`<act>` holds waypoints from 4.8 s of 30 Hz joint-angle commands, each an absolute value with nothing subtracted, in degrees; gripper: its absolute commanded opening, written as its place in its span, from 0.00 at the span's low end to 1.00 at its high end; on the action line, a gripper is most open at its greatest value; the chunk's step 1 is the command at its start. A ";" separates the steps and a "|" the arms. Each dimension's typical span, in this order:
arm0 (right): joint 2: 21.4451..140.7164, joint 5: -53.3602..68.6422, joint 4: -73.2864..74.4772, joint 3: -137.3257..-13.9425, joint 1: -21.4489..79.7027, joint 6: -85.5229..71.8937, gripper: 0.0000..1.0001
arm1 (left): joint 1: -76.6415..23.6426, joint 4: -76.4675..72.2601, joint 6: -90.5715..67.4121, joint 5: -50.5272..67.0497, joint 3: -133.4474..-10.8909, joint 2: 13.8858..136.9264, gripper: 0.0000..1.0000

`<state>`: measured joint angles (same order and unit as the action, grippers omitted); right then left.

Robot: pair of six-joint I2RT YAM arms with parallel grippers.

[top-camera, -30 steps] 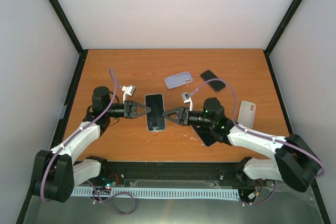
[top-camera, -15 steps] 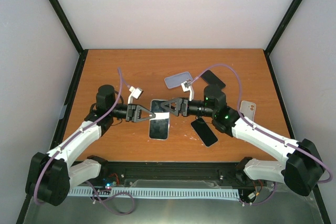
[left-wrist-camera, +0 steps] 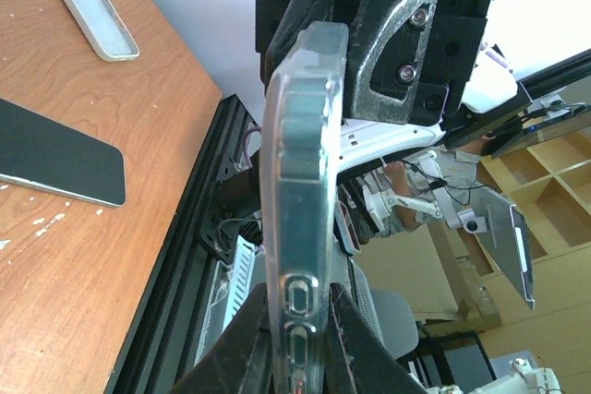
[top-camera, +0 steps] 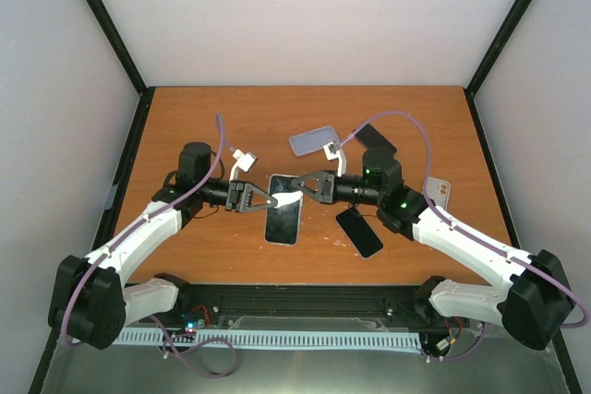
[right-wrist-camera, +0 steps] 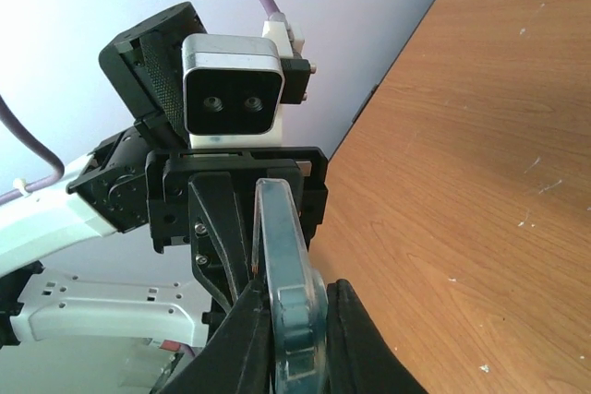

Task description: Put the phone into the phone case

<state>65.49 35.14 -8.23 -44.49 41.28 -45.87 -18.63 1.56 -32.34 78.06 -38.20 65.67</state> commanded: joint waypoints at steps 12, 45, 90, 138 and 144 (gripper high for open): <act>59.27 25.35 1.09 -43.00 41.30 -41.41 0.67 | -18.68 7.16 -32.00 63.20 -41.53 66.61 0.00; 52.20 10.44 21.24 -37.59 41.31 -36.73 1.00 | 4.57 20.12 -33.66 39.22 -48.75 92.78 0.03; 71.71 -18.41 41.80 -48.28 21.08 -33.85 0.32 | 3.74 24.76 -24.23 45.76 -44.33 67.96 0.99; 96.72 -13.83 28.80 -55.54 -0.22 -18.59 0.03 | 3.71 25.74 -21.80 45.98 -44.29 69.26 1.00; 92.42 -12.24 31.86 -57.16 3.47 -19.70 0.03 | 3.70 25.75 -21.88 45.66 -44.20 69.19 1.00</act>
<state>96.36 -13.58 29.54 -54.98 0.73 -18.48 3.84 25.50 -23.35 45.63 -43.40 69.49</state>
